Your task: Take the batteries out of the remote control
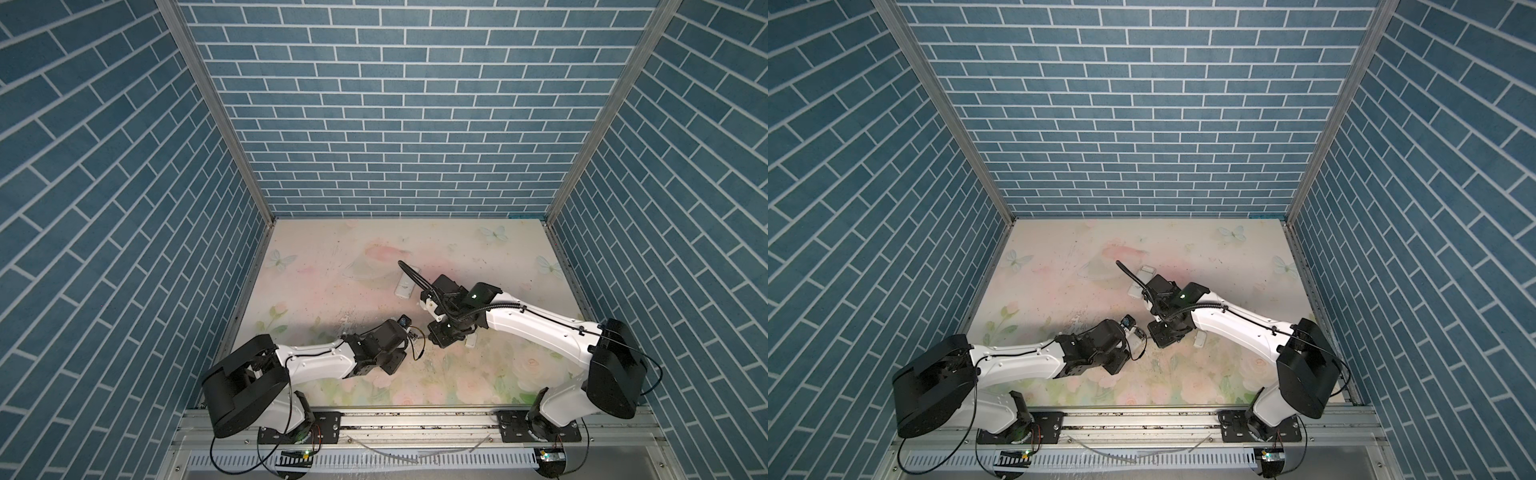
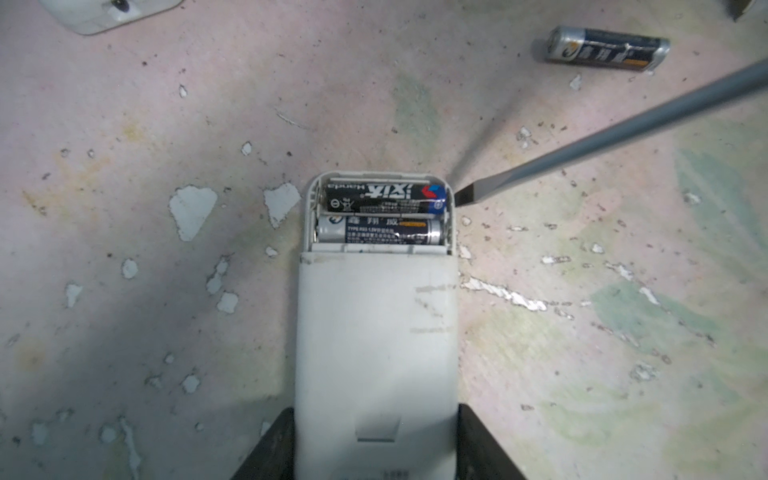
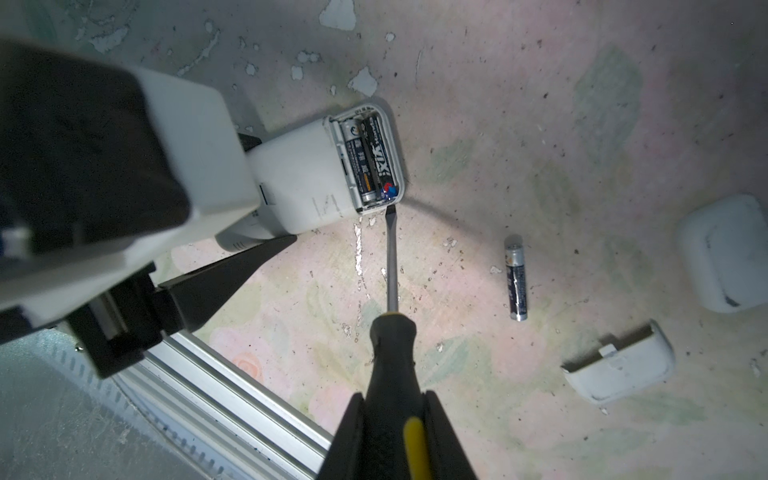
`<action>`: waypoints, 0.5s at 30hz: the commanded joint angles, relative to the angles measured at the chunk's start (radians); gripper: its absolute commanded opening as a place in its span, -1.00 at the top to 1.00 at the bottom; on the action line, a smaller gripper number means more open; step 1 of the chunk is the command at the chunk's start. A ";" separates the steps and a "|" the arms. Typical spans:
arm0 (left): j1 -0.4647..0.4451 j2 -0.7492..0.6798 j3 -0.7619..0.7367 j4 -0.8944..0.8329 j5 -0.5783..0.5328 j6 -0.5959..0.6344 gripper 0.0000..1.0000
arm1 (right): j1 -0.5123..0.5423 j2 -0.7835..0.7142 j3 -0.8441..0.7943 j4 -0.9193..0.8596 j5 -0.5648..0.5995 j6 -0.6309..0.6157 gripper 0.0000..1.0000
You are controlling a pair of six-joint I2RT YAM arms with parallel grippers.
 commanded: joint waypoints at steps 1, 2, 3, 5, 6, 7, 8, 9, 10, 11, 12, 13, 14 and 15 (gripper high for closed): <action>-0.024 0.044 -0.005 -0.028 0.070 0.013 0.08 | -0.004 -0.034 0.032 -0.007 0.010 0.002 1.00; -0.024 0.046 -0.005 -0.028 0.069 0.012 0.08 | -0.004 -0.035 0.031 -0.009 0.010 0.002 1.00; -0.025 0.046 -0.004 -0.028 0.070 0.013 0.08 | -0.003 -0.035 0.031 -0.008 0.011 0.004 1.00; -0.026 0.049 -0.005 -0.027 0.072 0.013 0.08 | -0.003 -0.036 0.031 -0.008 0.010 0.005 1.00; -0.027 0.049 -0.004 -0.026 0.070 0.013 0.08 | -0.004 -0.035 0.032 -0.007 0.010 0.004 1.00; -0.027 0.051 -0.004 -0.027 0.071 0.013 0.08 | -0.004 -0.036 0.033 -0.008 0.009 0.004 1.00; -0.027 0.052 -0.003 -0.026 0.072 0.013 0.08 | -0.003 -0.035 0.033 -0.007 0.010 0.005 1.00; -0.027 0.052 -0.003 -0.026 0.071 0.012 0.08 | -0.004 -0.036 0.033 -0.008 0.010 0.004 1.00; -0.028 0.052 -0.003 -0.026 0.070 0.013 0.08 | -0.004 -0.034 0.035 -0.007 0.008 0.004 1.00; -0.029 0.052 -0.003 -0.027 0.071 0.013 0.08 | -0.004 -0.031 0.034 -0.007 0.007 0.003 1.00; -0.029 0.052 -0.003 -0.025 0.071 0.013 0.08 | -0.003 -0.029 0.033 -0.007 0.007 0.002 1.00; -0.028 0.052 -0.003 -0.026 0.071 0.013 0.08 | -0.004 -0.027 0.030 -0.007 0.006 0.001 1.00; -0.028 0.052 -0.002 -0.027 0.071 0.013 0.08 | -0.003 -0.025 0.027 -0.006 0.005 0.001 1.00; -0.028 0.051 -0.003 -0.027 0.071 0.013 0.08 | -0.004 -0.021 0.025 -0.006 0.004 0.001 1.00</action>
